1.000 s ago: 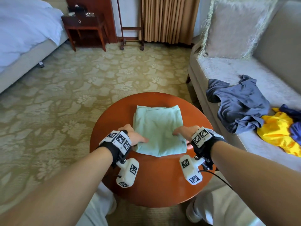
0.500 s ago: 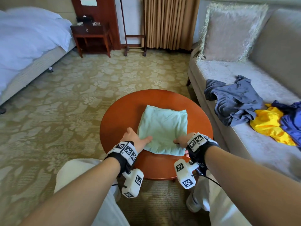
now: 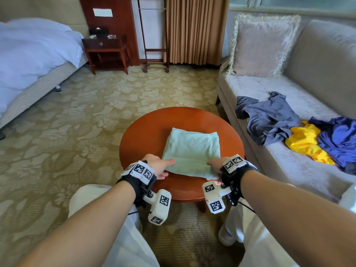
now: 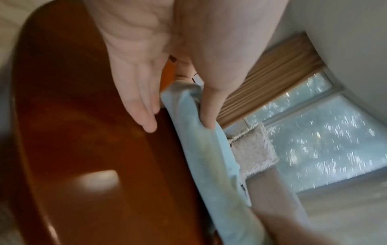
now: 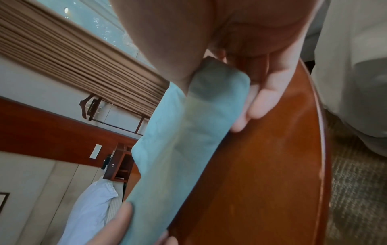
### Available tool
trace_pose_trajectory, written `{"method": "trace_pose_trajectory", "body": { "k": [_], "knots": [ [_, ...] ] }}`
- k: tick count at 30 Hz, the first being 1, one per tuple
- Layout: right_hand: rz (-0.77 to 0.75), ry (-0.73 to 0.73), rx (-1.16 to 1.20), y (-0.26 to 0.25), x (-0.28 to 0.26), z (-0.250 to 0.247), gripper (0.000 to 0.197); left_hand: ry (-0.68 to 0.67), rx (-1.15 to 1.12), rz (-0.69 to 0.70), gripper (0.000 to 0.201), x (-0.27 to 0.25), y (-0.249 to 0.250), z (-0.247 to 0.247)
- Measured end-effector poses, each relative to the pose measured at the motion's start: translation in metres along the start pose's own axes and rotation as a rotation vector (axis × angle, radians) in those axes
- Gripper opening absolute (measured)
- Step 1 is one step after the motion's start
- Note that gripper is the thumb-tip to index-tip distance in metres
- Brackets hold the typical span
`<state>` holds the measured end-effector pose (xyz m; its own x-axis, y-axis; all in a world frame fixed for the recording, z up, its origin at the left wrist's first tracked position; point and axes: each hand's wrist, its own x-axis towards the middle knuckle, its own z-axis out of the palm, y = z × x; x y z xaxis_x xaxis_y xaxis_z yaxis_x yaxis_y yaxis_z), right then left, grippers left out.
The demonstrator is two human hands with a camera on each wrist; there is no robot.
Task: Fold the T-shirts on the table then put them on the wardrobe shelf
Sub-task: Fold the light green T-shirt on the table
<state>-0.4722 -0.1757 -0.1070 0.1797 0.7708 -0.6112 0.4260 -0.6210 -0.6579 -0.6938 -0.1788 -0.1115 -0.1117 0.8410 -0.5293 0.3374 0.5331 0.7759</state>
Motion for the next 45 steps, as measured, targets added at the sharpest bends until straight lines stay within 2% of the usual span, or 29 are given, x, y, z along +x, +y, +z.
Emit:
{"method": "trace_pose_trajectory", "body": {
  "k": [3,6,9,11,14,16,18,19,21,23,25,28,30,32,35,39,45],
  "knots": [
    [0.065,-0.01,0.071,0.001,-0.009,-0.002,0.025,-0.035,-0.215,-0.06,0.042,-0.008,0.003,-0.004],
    [0.106,0.043,0.261,-0.004,-0.02,-0.01,0.027,-0.028,-0.245,-0.014,0.033,-0.011,0.007,-0.01],
    [0.007,0.175,0.373,-0.011,-0.02,-0.019,0.049,-0.002,-0.235,0.119,0.04,-0.011,0.013,-0.016],
    [-0.087,0.212,0.361,-0.016,-0.018,-0.023,0.06,-0.003,-0.231,0.198,0.039,-0.013,0.018,-0.017],
    [-0.189,0.159,0.344,-0.022,-0.023,-0.029,0.048,-0.043,-0.283,0.257,0.025,-0.015,0.026,-0.018],
    [-0.217,0.048,0.349,-0.02,-0.02,-0.034,0.047,-0.129,-0.281,0.276,0.033,-0.015,0.027,-0.02],
    [-0.254,-0.059,0.332,-0.015,-0.018,-0.037,0.048,-0.173,-0.206,0.299,0.051,-0.01,0.025,-0.023],
    [-0.285,-0.057,0.264,-0.012,-0.015,-0.039,0.048,-0.158,-0.148,0.312,0.056,-0.007,0.024,-0.024],
    [-0.351,0.038,0.028,-0.007,-0.013,-0.041,0.052,-0.108,-0.079,0.34,0.053,-0.003,0.023,-0.026],
    [-0.366,0.147,-0.119,-0.005,-0.013,-0.042,0.04,-0.068,-0.065,0.375,0.043,0.0,0.022,-0.025],
    [-0.369,0.163,-0.096,-0.003,-0.012,-0.043,0.022,0.002,0.025,0.442,0.034,0.002,0.021,-0.025],
    [-0.368,0.161,-0.08,-0.004,-0.011,-0.043,0.02,0.056,0.151,0.512,0.021,0.01,0.017,-0.029],
    [-0.388,0.19,-0.101,-0.004,-0.01,-0.046,0.024,0.086,0.224,0.535,0.024,0.014,0.017,-0.033],
    [-0.431,0.187,-0.117,-0.008,-0.013,-0.047,0.024,0.072,0.248,0.594,0.025,0.014,0.021,-0.037],
    [-0.476,0.14,-0.017,-0.014,-0.007,-0.047,0.02,-0.011,0.236,0.661,0.007,0.019,0.026,-0.038],
    [-0.421,0.165,0.076,-0.014,0.007,-0.043,0.011,0.001,0.291,0.642,0.028,0.031,0.028,-0.033],
    [-0.317,0.278,-0.095,-0.007,0.023,-0.031,0.031,0.242,0.479,0.543,0.035,0.046,0.036,-0.015]
  ]
}}
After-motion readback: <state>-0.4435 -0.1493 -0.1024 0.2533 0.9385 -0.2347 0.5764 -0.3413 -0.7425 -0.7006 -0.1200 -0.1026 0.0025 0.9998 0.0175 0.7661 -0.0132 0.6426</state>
